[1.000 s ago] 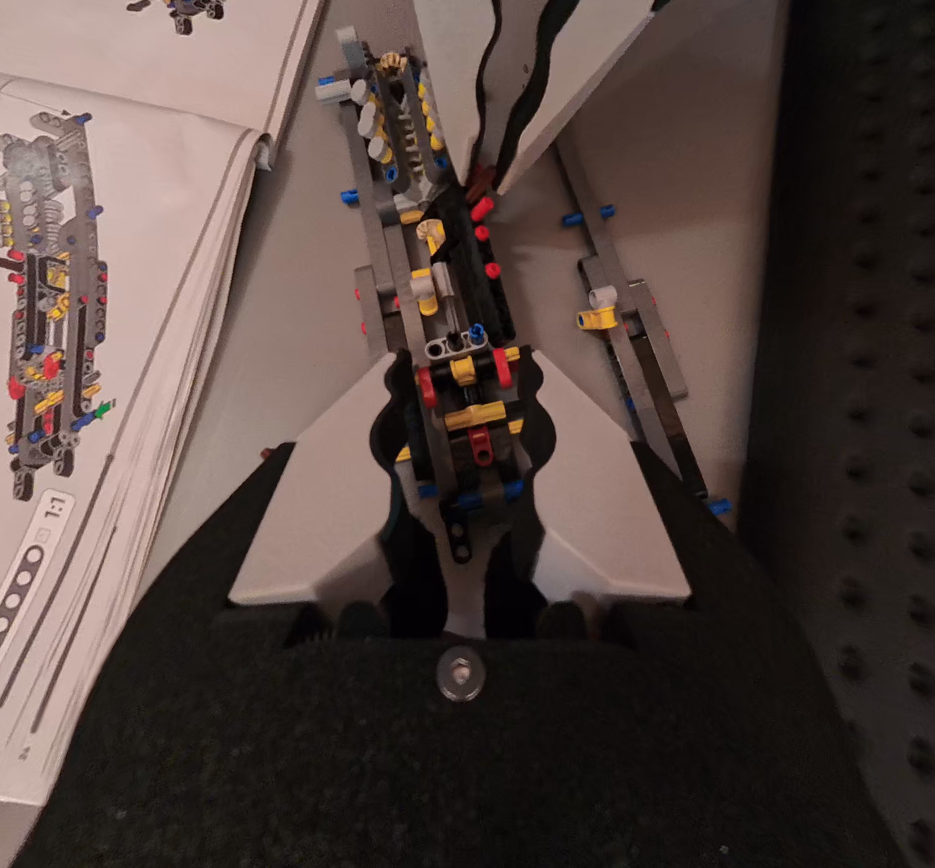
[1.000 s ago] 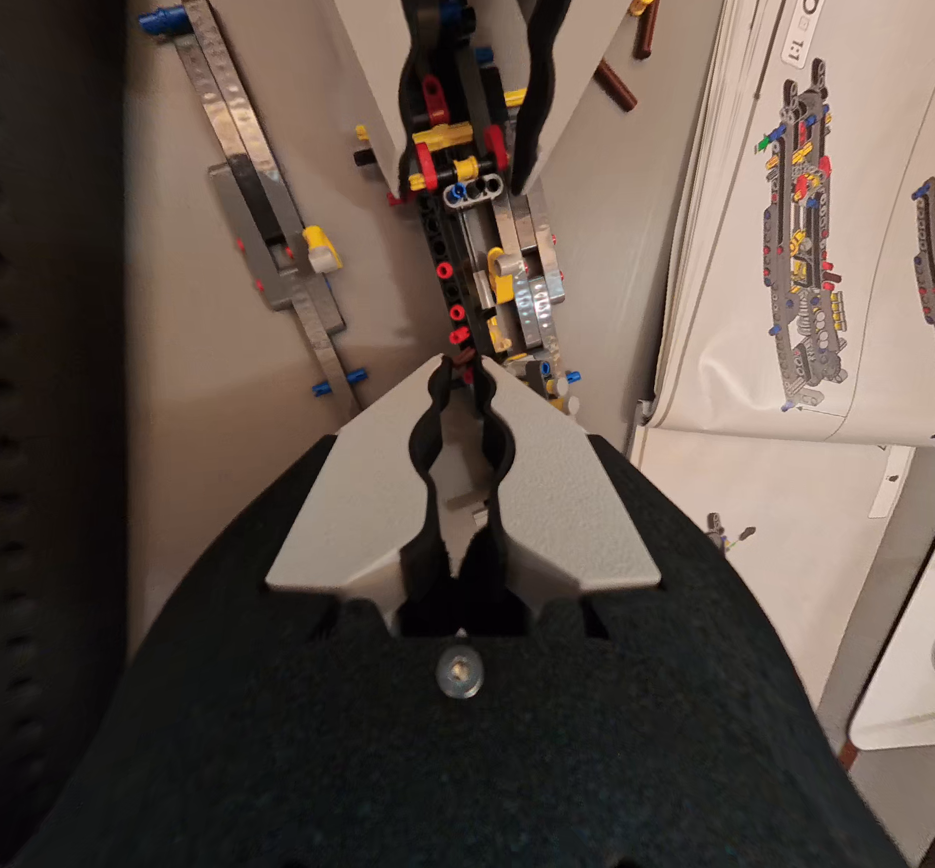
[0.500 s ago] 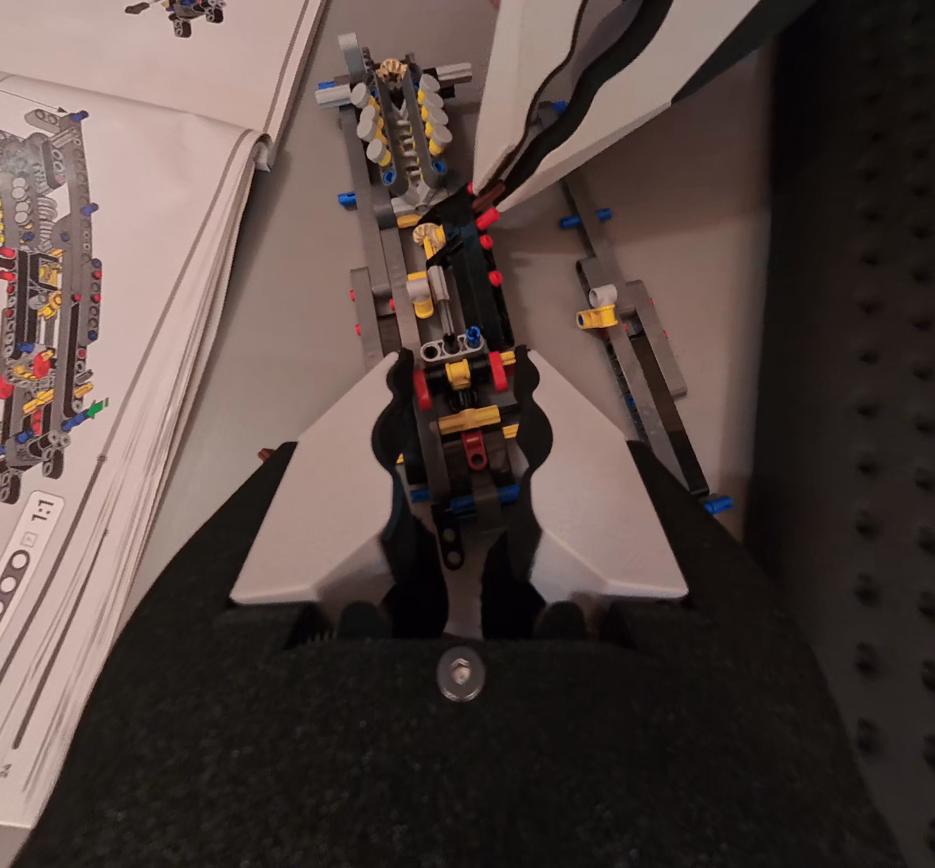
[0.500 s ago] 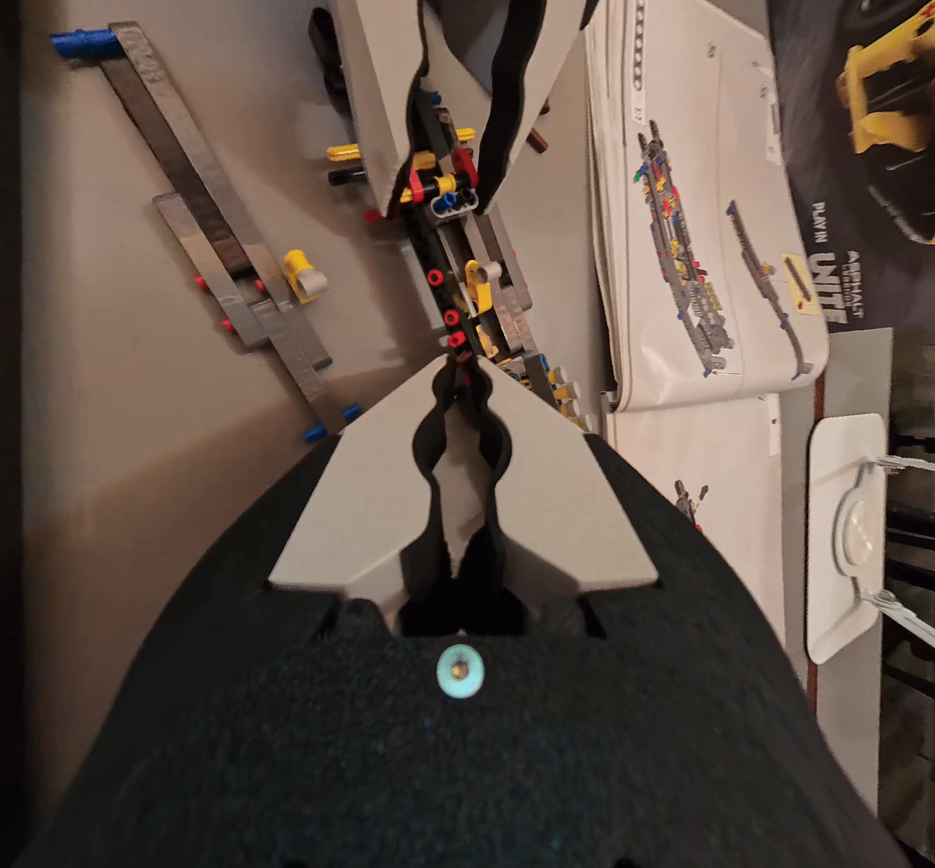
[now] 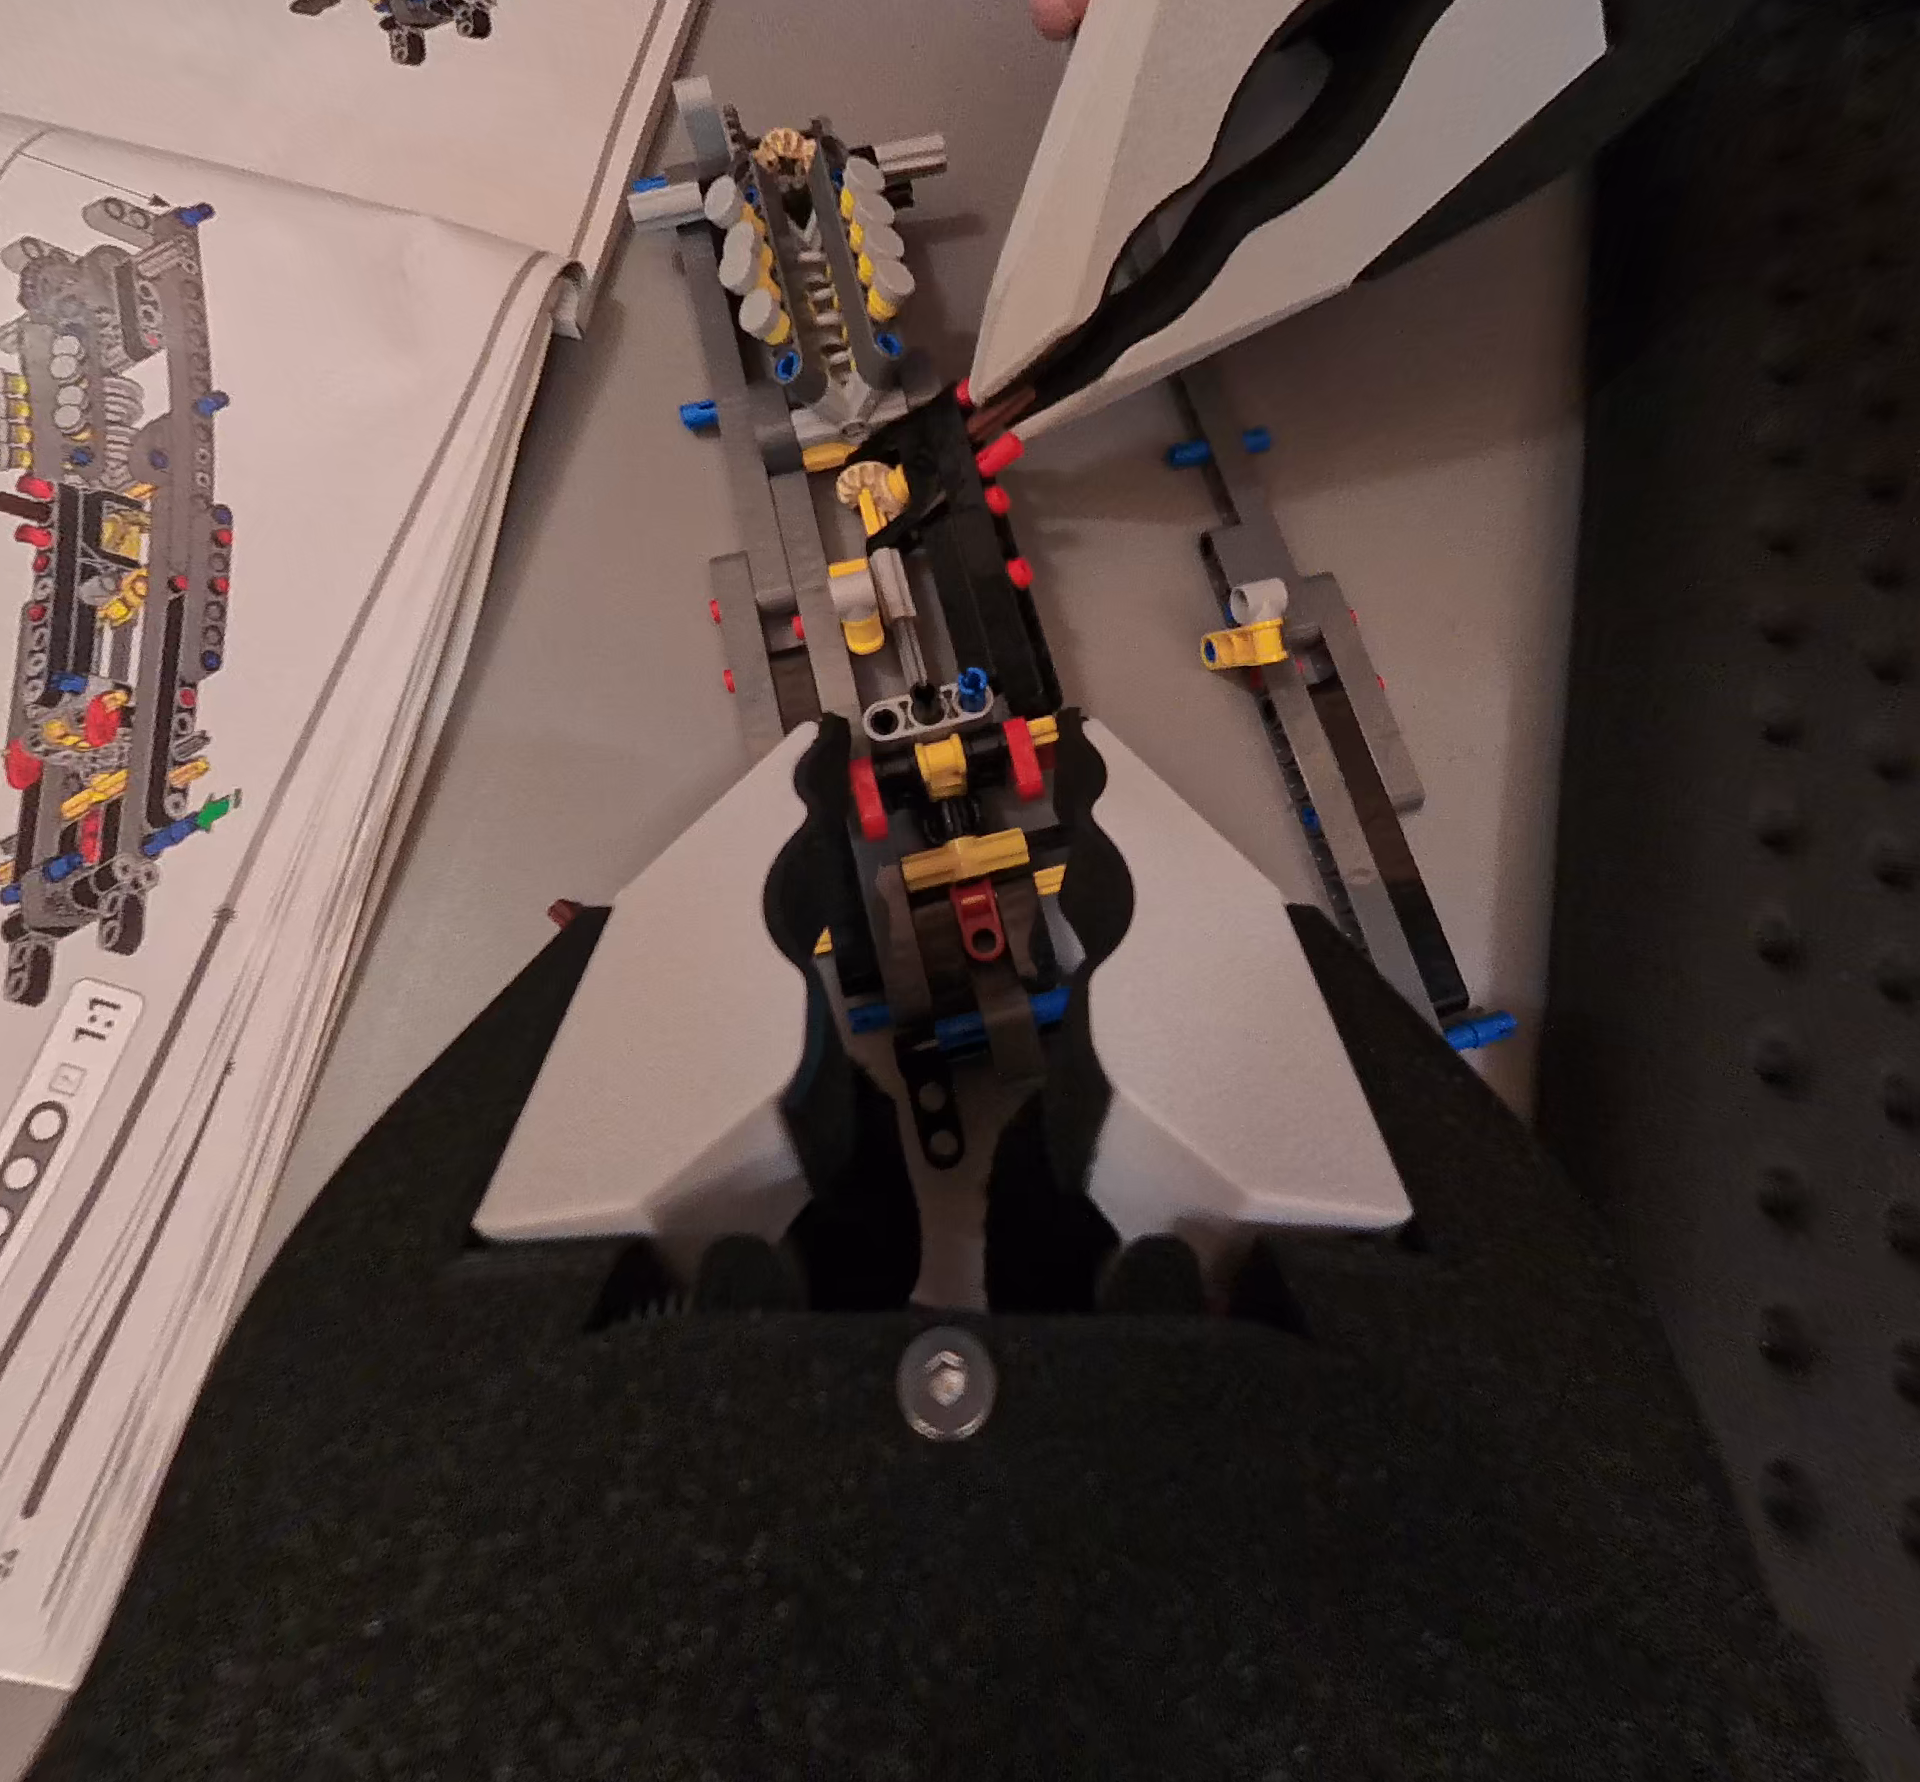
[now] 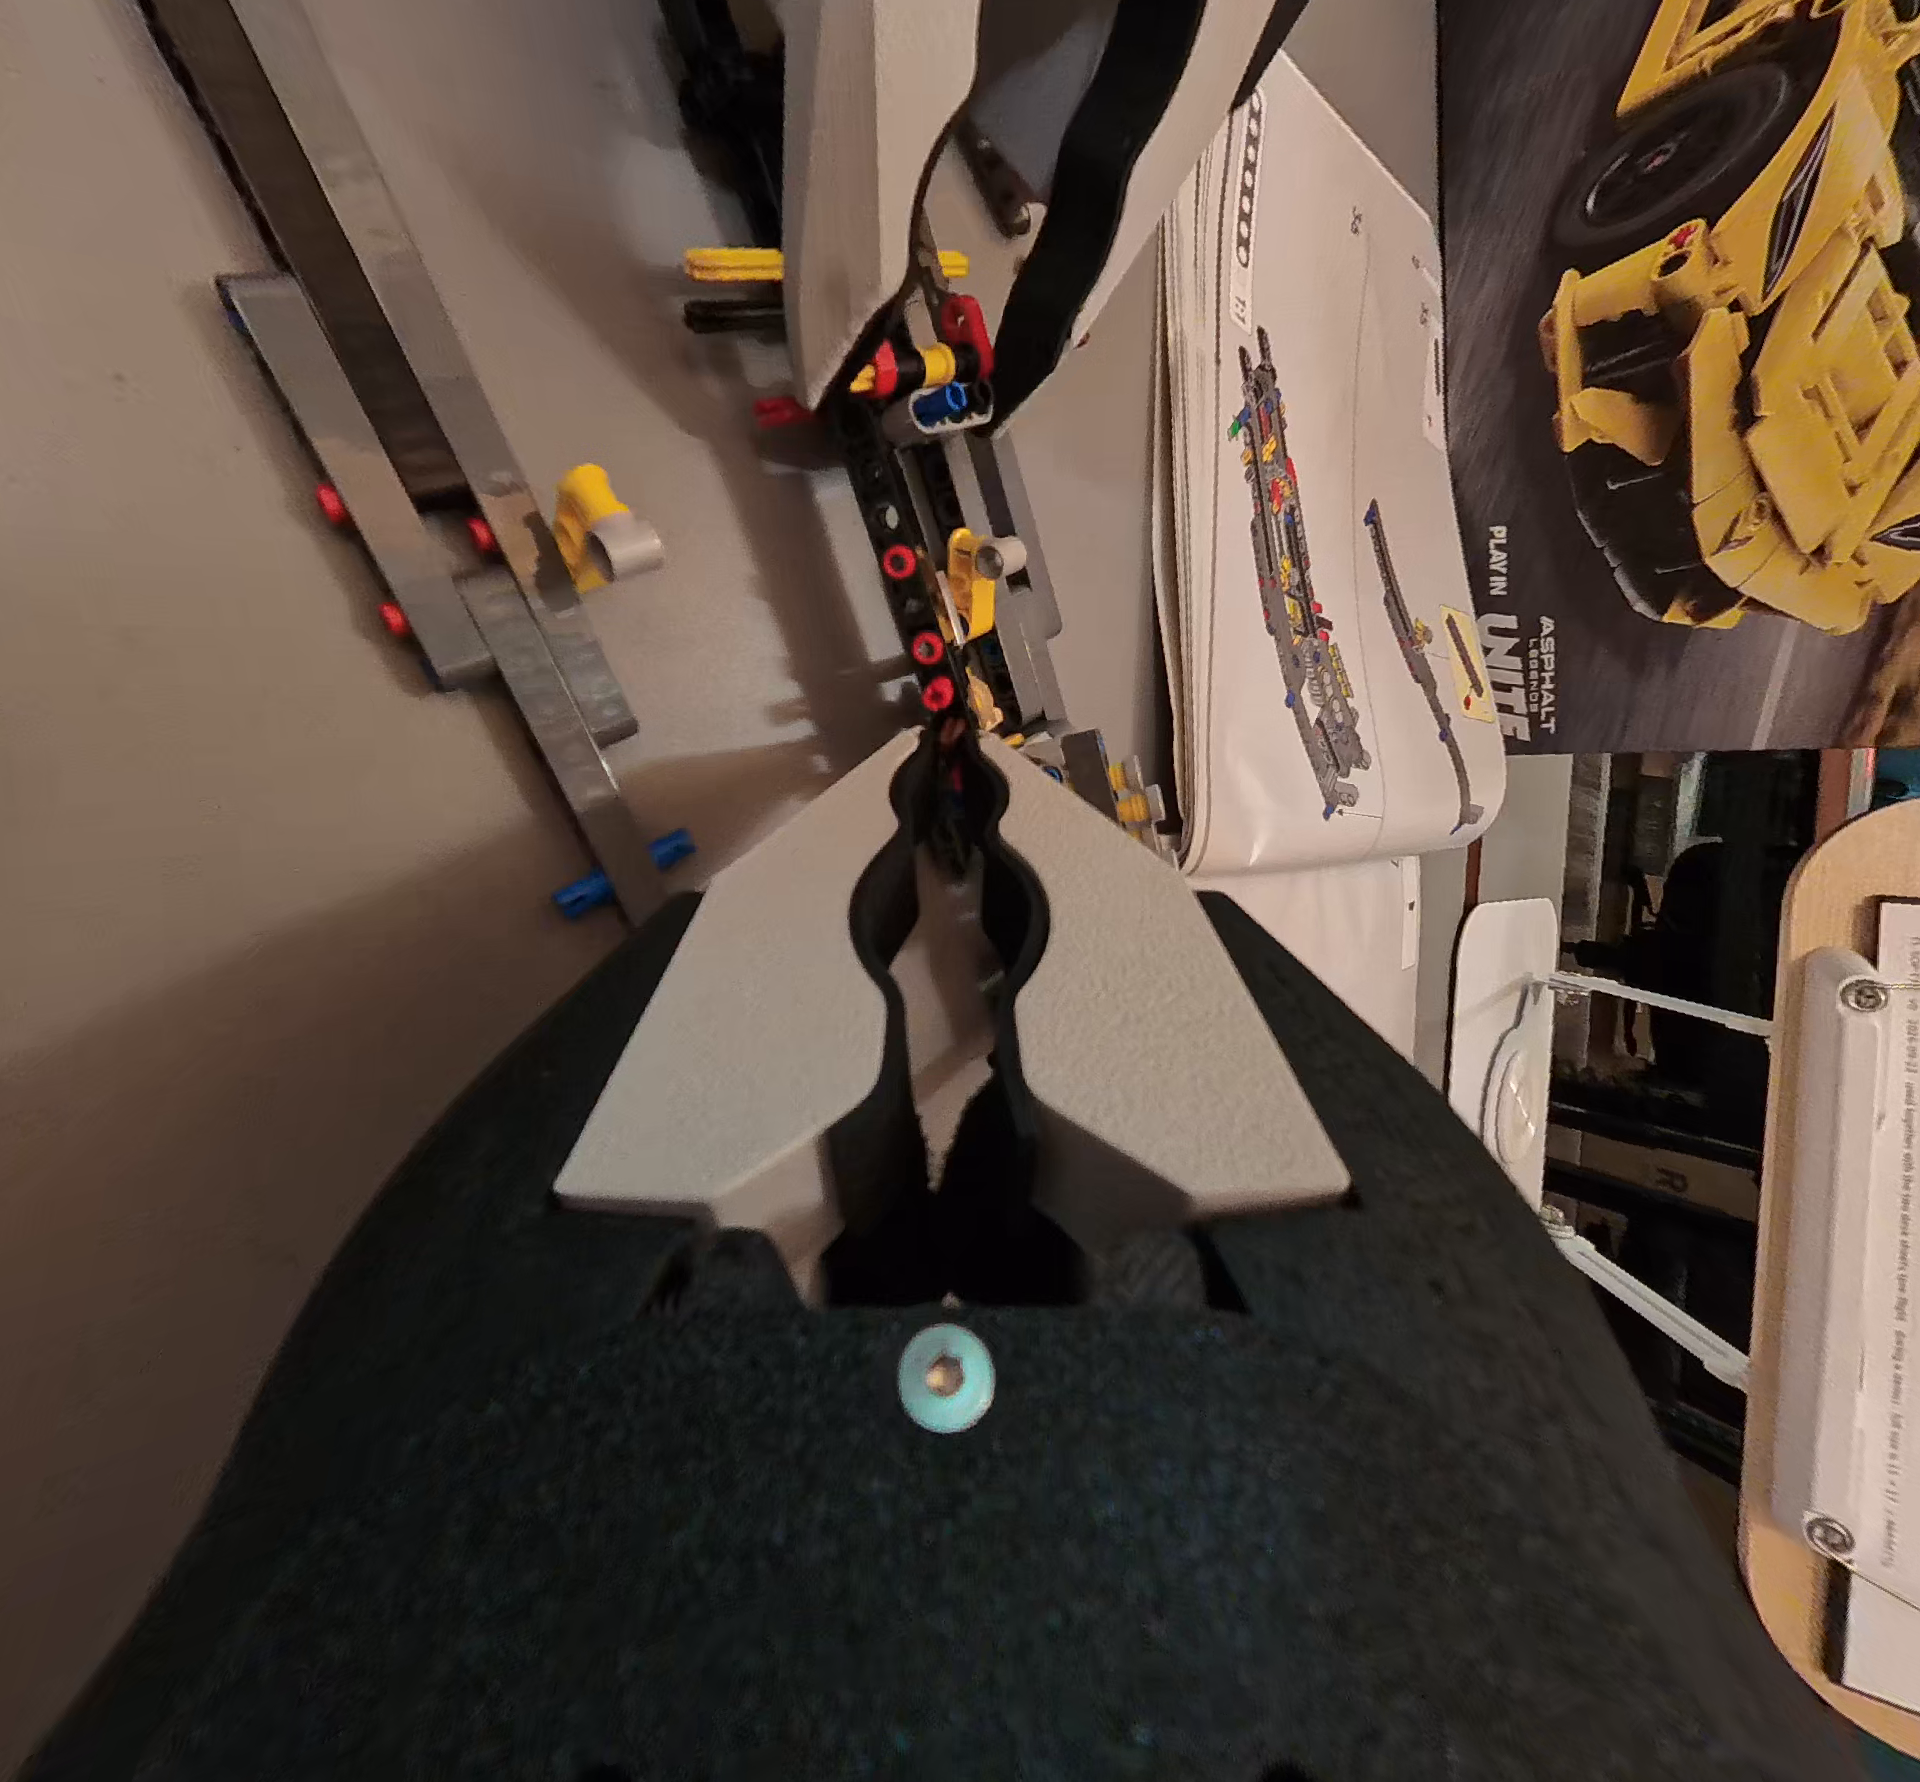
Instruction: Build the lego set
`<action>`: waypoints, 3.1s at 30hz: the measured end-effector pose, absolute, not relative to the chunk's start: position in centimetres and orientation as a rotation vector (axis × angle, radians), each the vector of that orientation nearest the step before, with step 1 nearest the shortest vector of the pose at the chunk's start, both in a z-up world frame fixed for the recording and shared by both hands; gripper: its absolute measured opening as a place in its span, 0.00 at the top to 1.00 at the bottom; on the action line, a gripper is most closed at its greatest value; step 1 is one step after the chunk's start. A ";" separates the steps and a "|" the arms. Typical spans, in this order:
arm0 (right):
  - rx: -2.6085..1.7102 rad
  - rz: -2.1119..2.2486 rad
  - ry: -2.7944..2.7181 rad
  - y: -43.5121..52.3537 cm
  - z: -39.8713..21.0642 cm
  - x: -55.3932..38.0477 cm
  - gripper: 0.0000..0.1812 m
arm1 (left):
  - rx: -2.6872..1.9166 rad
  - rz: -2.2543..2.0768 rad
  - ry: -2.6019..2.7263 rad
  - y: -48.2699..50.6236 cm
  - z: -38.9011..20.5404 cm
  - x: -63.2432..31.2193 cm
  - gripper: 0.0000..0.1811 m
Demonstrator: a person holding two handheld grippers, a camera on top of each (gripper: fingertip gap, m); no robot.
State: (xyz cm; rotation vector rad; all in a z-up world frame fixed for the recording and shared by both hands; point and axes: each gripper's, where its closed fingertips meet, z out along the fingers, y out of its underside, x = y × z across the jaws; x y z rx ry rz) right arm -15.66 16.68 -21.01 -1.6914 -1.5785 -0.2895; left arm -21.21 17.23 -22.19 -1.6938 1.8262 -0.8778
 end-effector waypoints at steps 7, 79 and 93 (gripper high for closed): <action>-1.689 -0.280 -1.577 16.7 -21.0 -15.6 0.99 | -1.693 -0.875 1.823 17.3 -22.2 -21.2 0.79; -1.778 -0.102 -1.445 17.0 -20.3 -15.8 0.99 | -1.675 -0.867 1.821 17.4 -22.2 -21.2 0.79; -1.721 -0.244 -1.612 17.1 -20.8 -18.0 0.86 | -1.693 -0.878 1.800 17.9 -22.2 -21.5 0.79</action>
